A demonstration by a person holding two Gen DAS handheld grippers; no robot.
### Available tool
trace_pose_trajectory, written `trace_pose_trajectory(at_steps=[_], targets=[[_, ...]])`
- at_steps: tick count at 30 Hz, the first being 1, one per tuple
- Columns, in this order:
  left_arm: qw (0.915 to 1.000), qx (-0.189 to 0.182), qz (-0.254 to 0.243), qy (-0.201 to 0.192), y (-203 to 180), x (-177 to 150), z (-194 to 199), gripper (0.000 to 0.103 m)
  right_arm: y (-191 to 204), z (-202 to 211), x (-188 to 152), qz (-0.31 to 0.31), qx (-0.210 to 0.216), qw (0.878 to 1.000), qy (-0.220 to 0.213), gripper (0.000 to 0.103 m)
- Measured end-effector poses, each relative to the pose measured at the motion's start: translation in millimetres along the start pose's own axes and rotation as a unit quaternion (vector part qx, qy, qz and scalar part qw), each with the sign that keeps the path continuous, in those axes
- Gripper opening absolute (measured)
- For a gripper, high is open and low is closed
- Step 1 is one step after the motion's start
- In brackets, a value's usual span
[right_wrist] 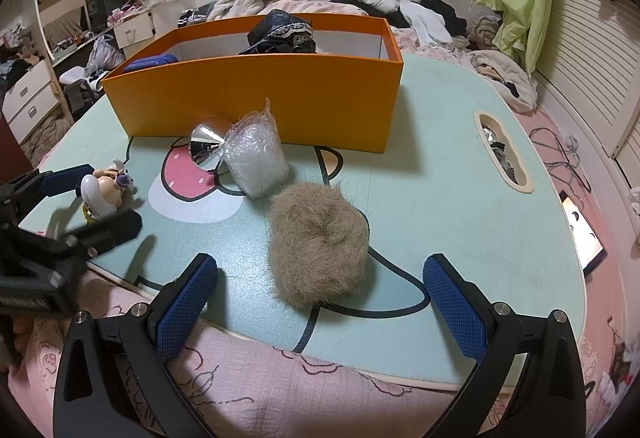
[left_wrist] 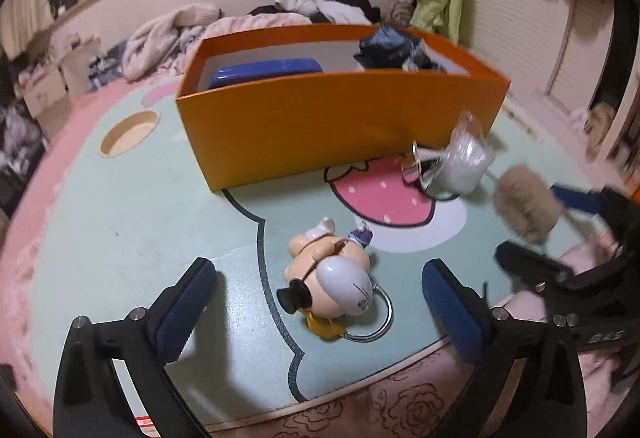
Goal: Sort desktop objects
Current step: 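Grasp the white toy figure keychain with the left gripper and pull it closer, then carry the toy figure into the orange box with left gripper while right gripper drops the brown fur ball in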
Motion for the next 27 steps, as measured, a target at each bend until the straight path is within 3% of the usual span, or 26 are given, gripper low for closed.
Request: trace_pose_trajectory(at_steps=[24,27], targets=[[1.0,-0.003,0.003,0.0,4.0,-1.0,2.7,0.103,0.5,1.9,-0.6,-0.003,0.0,1.0,-0.001,0.102],[1.0,-0.003,0.006,-0.001,5.3,0.6,4.1,0.103,-3.0,6.9,0.7,-0.022,0.02,0.999,-0.015,0.102]])
Point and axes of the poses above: each gripper's, at about its wrist camera, not at the fingertips, and z roughly against the way its jaws point, y to its left, x to its top, the point moved 6 cm from there along -z, roughly the way its jaws point, and after that the axes turned 3 degrees about x, right-handed, at the moved point
